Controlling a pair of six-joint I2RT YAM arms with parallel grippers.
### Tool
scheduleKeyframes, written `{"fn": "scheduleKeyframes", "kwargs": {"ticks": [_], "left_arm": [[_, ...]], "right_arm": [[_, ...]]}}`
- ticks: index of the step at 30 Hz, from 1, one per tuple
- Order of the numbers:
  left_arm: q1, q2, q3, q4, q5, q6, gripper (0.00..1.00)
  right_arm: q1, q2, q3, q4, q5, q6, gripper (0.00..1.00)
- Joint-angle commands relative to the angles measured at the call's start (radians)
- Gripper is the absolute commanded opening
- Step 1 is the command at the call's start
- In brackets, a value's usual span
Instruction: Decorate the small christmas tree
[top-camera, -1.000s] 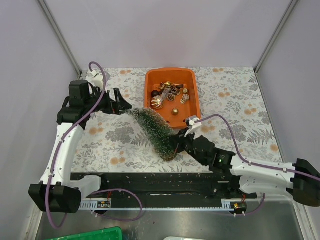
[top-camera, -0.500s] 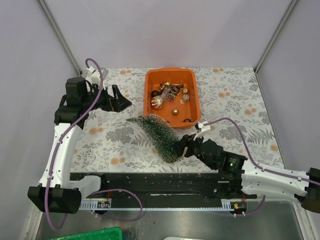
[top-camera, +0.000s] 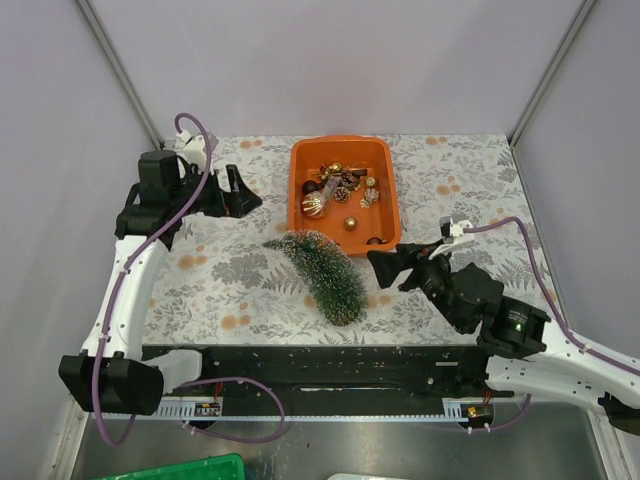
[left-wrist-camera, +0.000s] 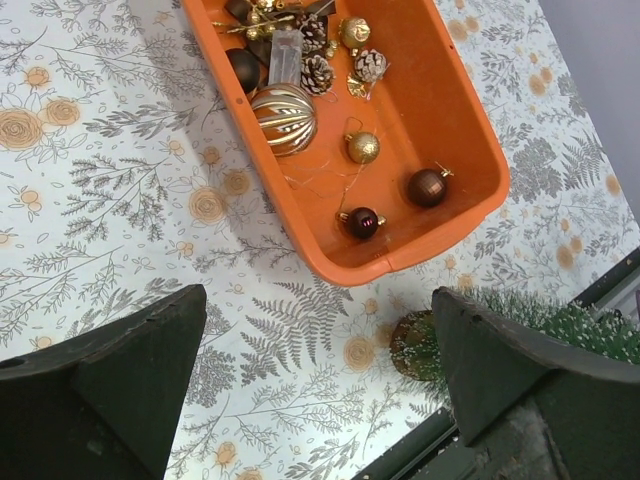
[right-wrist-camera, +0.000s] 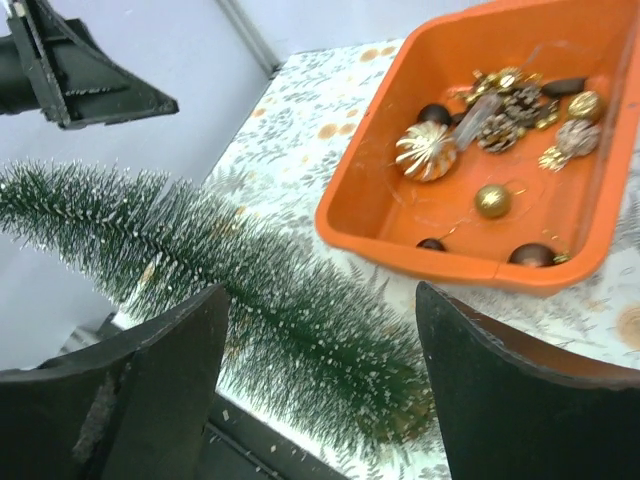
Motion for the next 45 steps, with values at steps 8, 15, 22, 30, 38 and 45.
{"fn": "scheduleKeyframes", "kwargs": {"ticks": [8, 15, 22, 30, 38, 45], "left_arm": [[-0.066, 0.137, 0.058, 0.096, -0.092, 0.04, 0.99], [-0.153, 0.458, 0.34, 0.131, -0.135, 0.062, 0.99], [-0.278, 0.928, 0.952, -0.043, -0.162, 0.136, 0.99], [-0.318, 1.119, 1.128, -0.003, -0.092, 0.152, 0.99], [-0.373, 1.153, 1.075, 0.099, -0.101, 0.172, 0.99], [-0.379, 1.196, 1.101, 0.113, -0.104, 0.166, 0.99]], "right_arm": [[-0.317, 0.339, 0.296, 0.063, -0.051, -0.13, 0.89], [-0.666, 0.671, 0.49, 0.083, -0.437, 0.022, 0.86], [-0.881, 0.761, 0.41, 0.188, -0.64, 0.163, 0.74], [-0.926, 0.934, 0.405, 0.3, -0.709, 0.206, 0.71], [-0.926, 1.103, 0.425, 0.259, -0.683, 0.16, 0.67], [-0.921, 1.189, 0.427, 0.268, -0.779, 0.154, 0.52]]}}
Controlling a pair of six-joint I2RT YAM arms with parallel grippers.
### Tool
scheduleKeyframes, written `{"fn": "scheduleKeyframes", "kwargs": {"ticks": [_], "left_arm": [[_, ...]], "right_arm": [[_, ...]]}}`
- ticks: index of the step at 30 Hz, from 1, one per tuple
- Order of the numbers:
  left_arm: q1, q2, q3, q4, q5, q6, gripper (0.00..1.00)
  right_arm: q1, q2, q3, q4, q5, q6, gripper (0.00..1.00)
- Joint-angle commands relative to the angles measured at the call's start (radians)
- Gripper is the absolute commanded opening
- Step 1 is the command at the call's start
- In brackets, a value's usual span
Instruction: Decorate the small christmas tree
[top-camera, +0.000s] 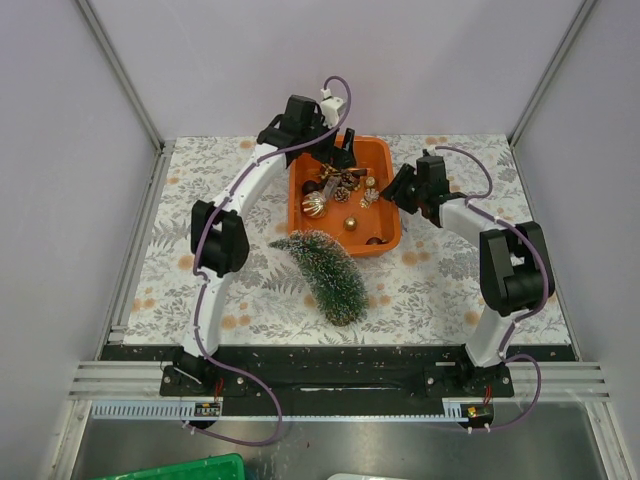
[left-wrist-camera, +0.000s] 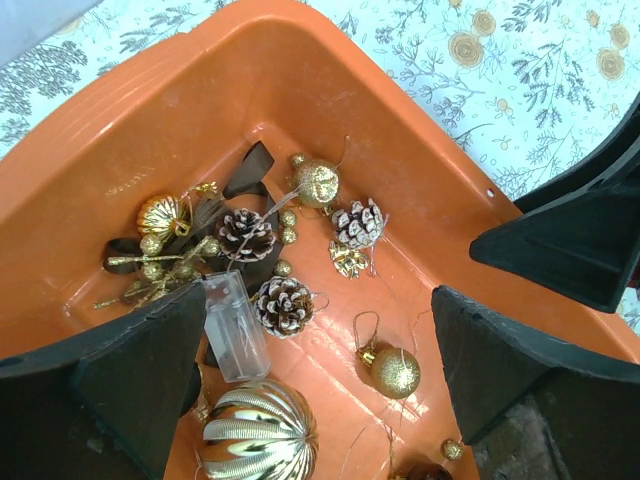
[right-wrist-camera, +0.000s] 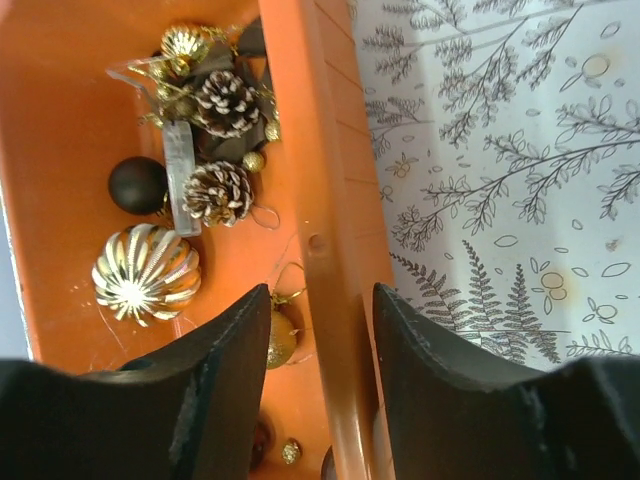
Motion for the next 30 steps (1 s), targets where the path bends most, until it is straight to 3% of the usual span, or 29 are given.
{"fn": "scheduleKeyframes", "kwargs": {"ticks": [1, 14, 20, 30], "left_arm": [[-0.003, 0.031, 0.035, 0.059, 0.013, 0.004, 0.99], [-0.006, 0.027, 0.019, 0.027, -0.03, 0.027, 0.83], [-0.007, 0.016, 0.006, 0.013, -0.106, 0.065, 0.81], [-0.01, 0.004, -0.033, -0.029, -0.104, 0.174, 0.79]], "right_arm": [[0.01, 0.029, 0.012, 0.04, -0.086, -0.013, 0.5], [0.088, -0.006, -0.02, 0.118, -0.112, -0.111, 0.31], [0.116, -0.035, -0.034, 0.171, -0.143, -0.17, 0.28], [0.13, -0.074, -0.057, 0.215, -0.155, -0.214, 0.27]]}}
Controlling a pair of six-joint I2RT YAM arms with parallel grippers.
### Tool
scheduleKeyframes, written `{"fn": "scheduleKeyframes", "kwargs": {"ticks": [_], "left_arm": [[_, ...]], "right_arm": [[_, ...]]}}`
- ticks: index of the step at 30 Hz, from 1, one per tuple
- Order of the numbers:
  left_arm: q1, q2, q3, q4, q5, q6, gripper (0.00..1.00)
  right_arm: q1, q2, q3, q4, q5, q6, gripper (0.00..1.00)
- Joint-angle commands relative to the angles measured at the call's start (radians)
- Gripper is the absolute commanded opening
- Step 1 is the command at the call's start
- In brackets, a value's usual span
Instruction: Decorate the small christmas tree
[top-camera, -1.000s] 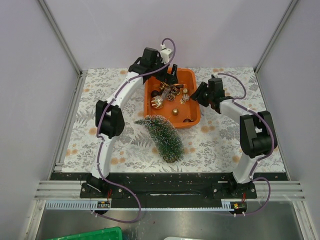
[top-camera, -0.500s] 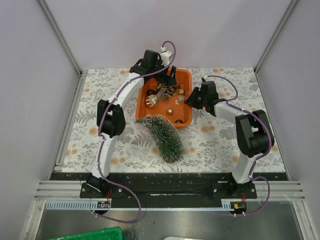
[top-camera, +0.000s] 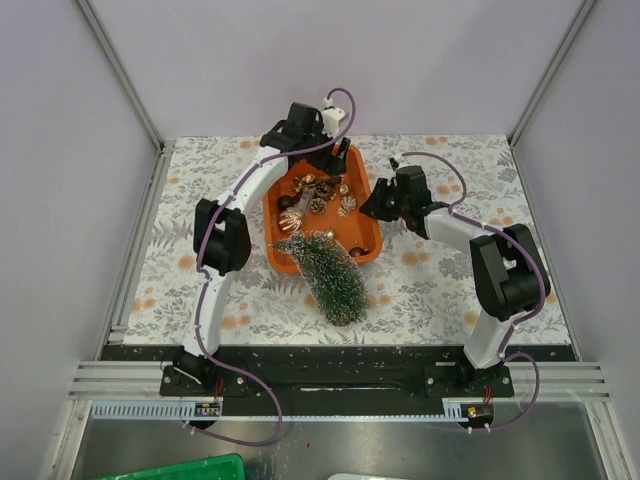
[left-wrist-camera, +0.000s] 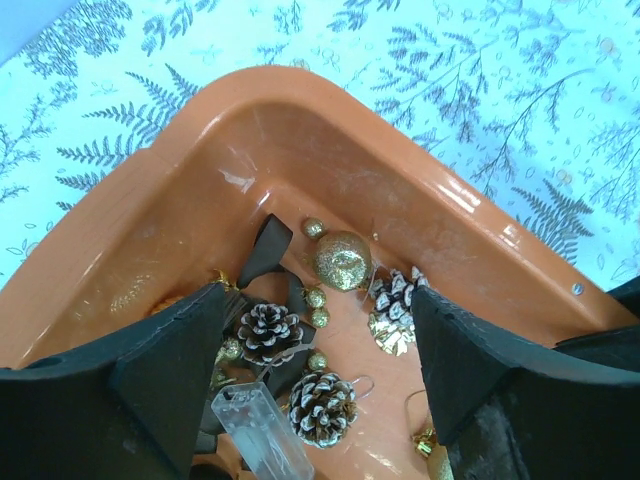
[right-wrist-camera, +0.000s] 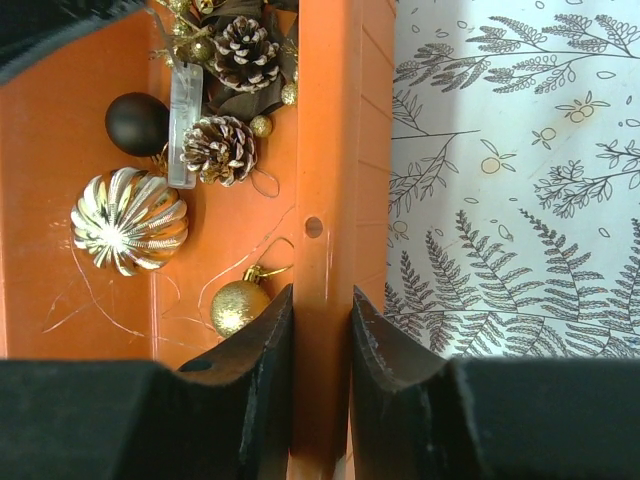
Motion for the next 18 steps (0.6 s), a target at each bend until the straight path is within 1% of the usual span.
{"fn": "scheduleKeyframes", "kwargs": {"ticks": [1, 6, 10, 12, 14, 15, 18], "left_arm": [[-0.005, -0.041, -0.035, -0.006, -0.012, 0.077, 0.78], [0.006, -0.064, -0.077, -0.015, 0.002, 0.117, 0.7], [0.021, -0.074, -0.089, -0.021, 0.021, 0.117, 0.69], [0.024, -0.07, -0.091, -0.018, 0.013, 0.123, 0.65], [0.024, -0.067, -0.091, -0.008, 0.008, 0.12, 0.51], [0.024, -0.066, -0.089, 0.0, 0.008, 0.119, 0.41], [0.024, -0.067, -0.077, 0.02, 0.004, 0.098, 0.17]], "right_arm": [[0.01, -0.077, 0.006, 0.129, -0.033, -0.064, 0.27], [0.01, -0.079, 0.009, 0.129, -0.027, -0.072, 0.27], [0.008, -0.08, 0.006, 0.135, -0.03, -0.07, 0.26], [0.01, -0.083, 0.0, 0.145, -0.038, -0.067, 0.25], [0.01, -0.085, -0.002, 0.146, -0.046, -0.067, 0.24], [0.011, -0.085, -0.002, 0.148, -0.047, -0.068, 0.24], [0.011, -0.083, -0.002, 0.149, -0.044, -0.07, 0.23]]}}
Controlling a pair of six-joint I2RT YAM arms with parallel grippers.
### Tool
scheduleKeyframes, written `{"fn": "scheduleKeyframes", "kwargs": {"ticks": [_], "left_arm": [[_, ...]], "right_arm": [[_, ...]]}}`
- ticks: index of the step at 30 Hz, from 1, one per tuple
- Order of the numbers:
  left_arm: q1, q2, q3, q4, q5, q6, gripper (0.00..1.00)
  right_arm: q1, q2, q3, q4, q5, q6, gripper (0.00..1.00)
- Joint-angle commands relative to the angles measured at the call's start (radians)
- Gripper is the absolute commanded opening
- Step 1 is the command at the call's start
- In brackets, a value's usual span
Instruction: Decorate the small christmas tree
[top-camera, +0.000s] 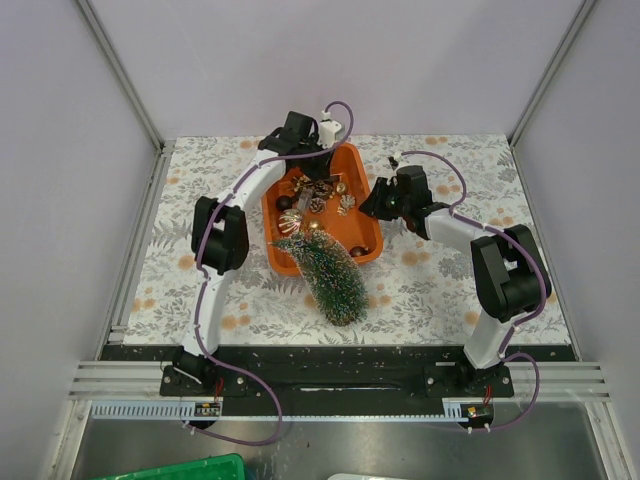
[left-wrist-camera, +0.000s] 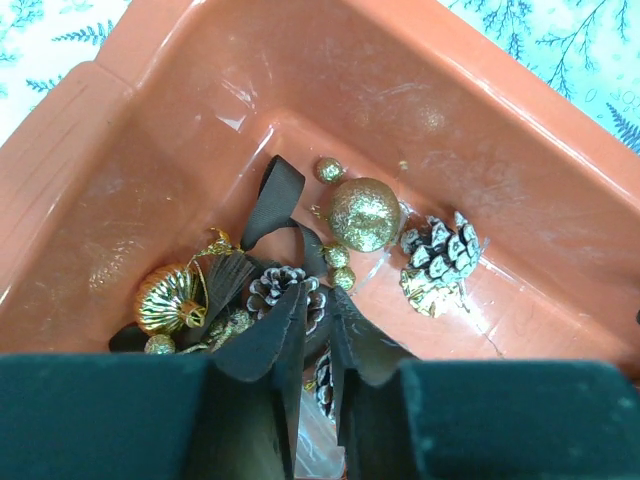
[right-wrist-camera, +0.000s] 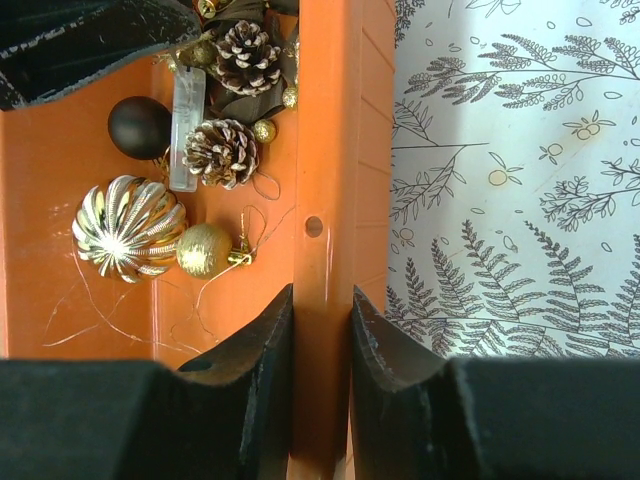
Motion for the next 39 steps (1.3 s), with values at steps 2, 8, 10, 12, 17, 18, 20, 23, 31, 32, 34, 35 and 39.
{"fn": "scheduleKeyframes", "kwargs": {"ticks": [2, 8, 10, 12, 17, 18, 20, 23, 31, 32, 34, 35, 39], "left_arm": [[0.005, -0.065, 0.032, 0.061, -0.007, -0.021, 0.03], [0.005, -0.113, 0.066, 0.052, 0.032, -0.053, 0.0], [0.005, -0.129, 0.098, 0.034, 0.045, -0.067, 0.0], [0.006, -0.157, 0.121, 0.02, 0.062, -0.079, 0.0], [0.01, -0.252, 0.166, -0.032, 0.065, -0.067, 0.0], [0.011, -0.275, 0.167, -0.041, 0.06, -0.062, 0.0], [0.022, -0.316, 0.17, -0.055, 0.052, -0.058, 0.0], [0.036, -0.37, 0.166, -0.058, 0.042, -0.053, 0.0], [0.056, -0.499, 0.152, -0.071, 0.011, -0.013, 0.0], [0.056, -0.513, 0.15, -0.074, 0.009, -0.01, 0.0], [0.056, -0.542, 0.15, -0.083, 0.002, 0.001, 0.0], [0.056, -0.559, 0.149, -0.086, 0.002, 0.005, 0.0], [0.056, -0.623, 0.137, -0.106, 0.008, 0.013, 0.0]], "right_arm": [[0.01, -0.069, 0.011, 0.123, -0.024, -0.037, 0.23], [0.009, -0.033, 0.062, 0.064, 0.045, -0.032, 0.21], [0.009, -0.01, 0.085, 0.033, 0.073, -0.028, 0.2], [0.009, 0.018, 0.112, 0.007, 0.108, -0.023, 0.17], [0.007, 0.087, 0.227, -0.053, 0.191, -0.023, 0.17], [0.004, 0.099, 0.259, -0.067, 0.209, -0.023, 0.16], [-0.003, 0.131, 0.319, -0.09, 0.231, -0.023, 0.15], [-0.005, 0.187, 0.413, -0.131, 0.286, -0.023, 0.11], [-0.025, 0.273, 0.553, -0.225, 0.398, -0.017, 0.07], [-0.026, 0.279, 0.562, -0.228, 0.404, -0.017, 0.07], [-0.034, 0.291, 0.605, -0.268, 0.401, 0.0, 0.06], [-0.037, 0.29, 0.617, -0.286, 0.394, 0.012, 0.06], [-0.037, 0.251, 0.625, -0.305, 0.387, 0.038, 0.24]]}}
